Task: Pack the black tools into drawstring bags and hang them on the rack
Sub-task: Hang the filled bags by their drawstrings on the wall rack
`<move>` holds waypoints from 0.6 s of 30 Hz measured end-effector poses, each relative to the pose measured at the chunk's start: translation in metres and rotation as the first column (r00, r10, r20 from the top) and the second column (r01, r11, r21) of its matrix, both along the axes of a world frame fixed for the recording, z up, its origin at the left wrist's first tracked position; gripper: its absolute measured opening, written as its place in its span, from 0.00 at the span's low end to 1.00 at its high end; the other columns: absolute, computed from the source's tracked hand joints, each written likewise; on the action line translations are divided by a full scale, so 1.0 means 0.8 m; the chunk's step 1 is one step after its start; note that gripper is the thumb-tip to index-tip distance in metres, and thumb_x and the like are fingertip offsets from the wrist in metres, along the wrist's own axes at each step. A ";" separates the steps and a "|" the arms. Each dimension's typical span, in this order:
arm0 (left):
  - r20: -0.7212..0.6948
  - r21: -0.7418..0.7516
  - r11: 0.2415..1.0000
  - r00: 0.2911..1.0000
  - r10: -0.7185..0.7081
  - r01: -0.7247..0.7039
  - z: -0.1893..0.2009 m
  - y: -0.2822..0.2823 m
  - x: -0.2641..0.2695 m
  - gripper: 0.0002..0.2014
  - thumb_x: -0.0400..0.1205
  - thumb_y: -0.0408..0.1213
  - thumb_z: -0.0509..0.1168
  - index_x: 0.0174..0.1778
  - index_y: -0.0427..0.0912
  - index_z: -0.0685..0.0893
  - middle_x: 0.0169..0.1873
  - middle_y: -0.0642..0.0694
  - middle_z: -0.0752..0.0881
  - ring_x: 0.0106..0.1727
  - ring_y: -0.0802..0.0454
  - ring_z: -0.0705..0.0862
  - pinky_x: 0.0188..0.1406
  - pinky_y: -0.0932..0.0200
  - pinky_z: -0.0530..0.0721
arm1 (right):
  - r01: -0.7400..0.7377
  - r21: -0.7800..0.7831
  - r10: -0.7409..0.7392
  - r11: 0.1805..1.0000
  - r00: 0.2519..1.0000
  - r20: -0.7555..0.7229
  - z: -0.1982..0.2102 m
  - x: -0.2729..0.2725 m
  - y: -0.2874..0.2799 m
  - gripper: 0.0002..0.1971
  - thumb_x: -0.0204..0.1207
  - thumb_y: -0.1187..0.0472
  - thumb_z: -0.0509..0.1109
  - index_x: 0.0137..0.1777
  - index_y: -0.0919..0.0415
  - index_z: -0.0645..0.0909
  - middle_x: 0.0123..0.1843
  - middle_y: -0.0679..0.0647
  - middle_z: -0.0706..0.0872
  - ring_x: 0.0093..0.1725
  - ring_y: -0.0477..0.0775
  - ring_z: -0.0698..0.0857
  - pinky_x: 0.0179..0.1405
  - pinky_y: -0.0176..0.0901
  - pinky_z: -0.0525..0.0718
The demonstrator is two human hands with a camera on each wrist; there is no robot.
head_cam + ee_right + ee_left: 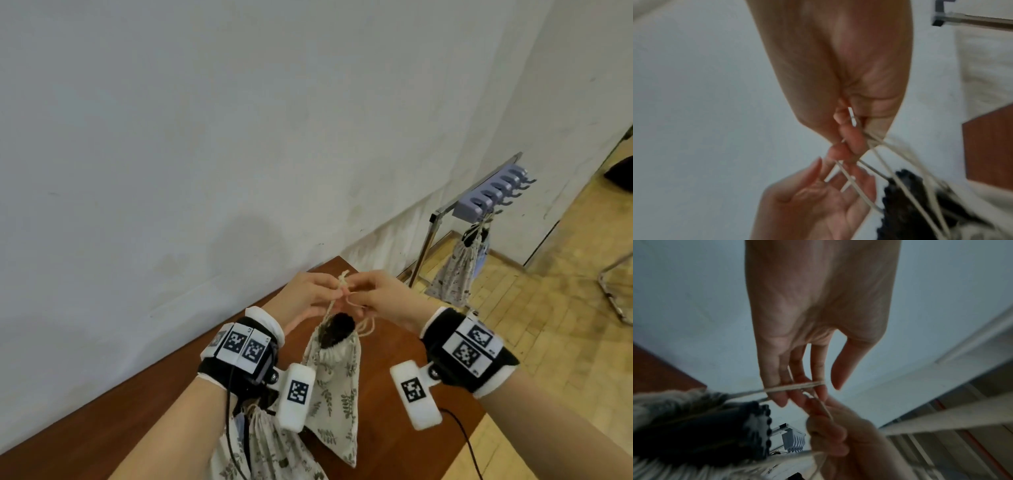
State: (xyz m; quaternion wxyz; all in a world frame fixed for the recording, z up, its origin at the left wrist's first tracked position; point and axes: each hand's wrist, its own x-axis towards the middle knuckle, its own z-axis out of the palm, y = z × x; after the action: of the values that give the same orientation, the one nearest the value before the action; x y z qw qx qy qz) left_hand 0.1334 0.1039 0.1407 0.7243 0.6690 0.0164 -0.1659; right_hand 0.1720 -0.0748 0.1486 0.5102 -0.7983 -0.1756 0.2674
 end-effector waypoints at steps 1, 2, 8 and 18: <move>0.002 0.045 0.997 0.998 -0.055 0.055 0.003 -0.004 0.006 0.05 0.80 0.28 0.65 0.46 0.35 0.87 0.45 0.42 0.87 0.53 0.47 0.86 0.63 0.52 0.83 | 0.050 0.064 -0.052 0.997 0.998 0.027 0.012 0.001 -0.010 0.10 0.81 0.71 0.65 0.58 0.64 0.85 0.30 0.52 0.83 0.27 0.44 0.79 0.31 0.31 0.79; -0.003 0.070 0.991 0.993 -0.115 0.115 0.006 -0.010 0.010 0.06 0.81 0.30 0.66 0.49 0.36 0.87 0.47 0.43 0.88 0.54 0.48 0.86 0.64 0.53 0.82 | 0.070 0.091 -0.076 0.993 0.995 0.063 0.022 0.000 -0.019 0.10 0.82 0.71 0.65 0.59 0.65 0.84 0.31 0.55 0.83 0.28 0.44 0.80 0.32 0.33 0.80; 0.132 0.106 0.933 0.925 -0.355 0.343 0.024 -0.094 0.028 0.13 0.77 0.31 0.72 0.54 0.27 0.84 0.50 0.37 0.89 0.55 0.46 0.87 0.64 0.53 0.82 | 0.248 0.305 -0.275 0.919 0.960 0.048 0.046 -0.006 -0.084 0.08 0.79 0.70 0.69 0.50 0.61 0.88 0.40 0.62 0.86 0.38 0.59 0.85 0.43 0.51 0.85; 0.247 0.262 0.936 0.921 -0.302 0.236 0.041 -0.323 0.097 0.08 0.78 0.25 0.68 0.51 0.29 0.87 0.38 0.39 0.88 0.33 0.53 0.85 0.37 0.65 0.82 | 0.458 0.316 -0.523 0.831 0.837 0.163 0.061 0.039 -0.304 0.03 0.76 0.60 0.74 0.44 0.57 0.89 0.43 0.61 0.90 0.44 0.62 0.89 0.52 0.62 0.89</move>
State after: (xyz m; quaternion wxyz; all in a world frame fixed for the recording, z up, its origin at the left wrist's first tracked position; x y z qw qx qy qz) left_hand 0.2111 -0.1544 0.1733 0.6078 0.7601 -0.1612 -0.1640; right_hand 0.2030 -0.3184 0.1974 0.6382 -0.7676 -0.0584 0.0009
